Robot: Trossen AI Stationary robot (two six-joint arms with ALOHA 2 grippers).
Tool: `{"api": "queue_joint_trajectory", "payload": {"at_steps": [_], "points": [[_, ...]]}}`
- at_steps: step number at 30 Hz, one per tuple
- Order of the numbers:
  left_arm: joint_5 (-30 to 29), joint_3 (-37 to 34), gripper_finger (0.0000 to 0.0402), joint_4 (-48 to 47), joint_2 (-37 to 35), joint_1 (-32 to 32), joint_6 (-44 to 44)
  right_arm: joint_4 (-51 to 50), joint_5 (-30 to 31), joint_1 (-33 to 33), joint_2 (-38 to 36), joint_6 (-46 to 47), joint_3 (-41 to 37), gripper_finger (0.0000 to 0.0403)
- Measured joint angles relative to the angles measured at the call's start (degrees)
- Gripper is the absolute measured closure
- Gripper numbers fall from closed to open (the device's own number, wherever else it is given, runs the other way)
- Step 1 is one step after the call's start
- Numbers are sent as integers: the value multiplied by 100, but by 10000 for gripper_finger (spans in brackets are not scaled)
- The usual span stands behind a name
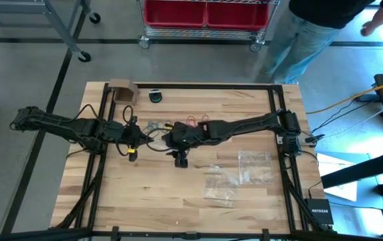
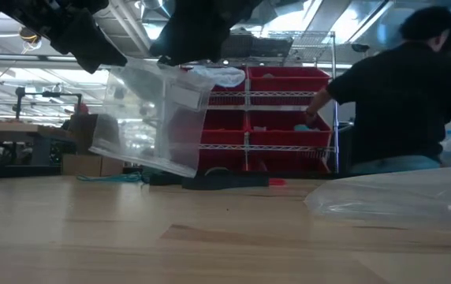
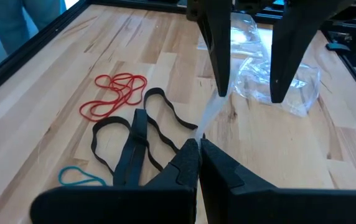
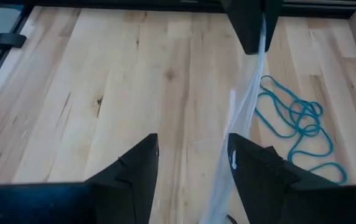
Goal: Sort rubber bands
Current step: Put the black rubber band into the transparent zip bag
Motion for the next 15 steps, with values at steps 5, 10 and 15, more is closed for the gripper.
{"api": "queue_joint_trajectory", "payload": {"at_steps": [5,10,15], "points": [[-2,0,401,7,0,2,-7,57,21,8,204,79,2,220],[-1,0,401,10,0,0,-71,156,636,112,234,45,0,220],[0,0,401,11,3,-11,-104,500,432,155,289,39,4,220]]}}
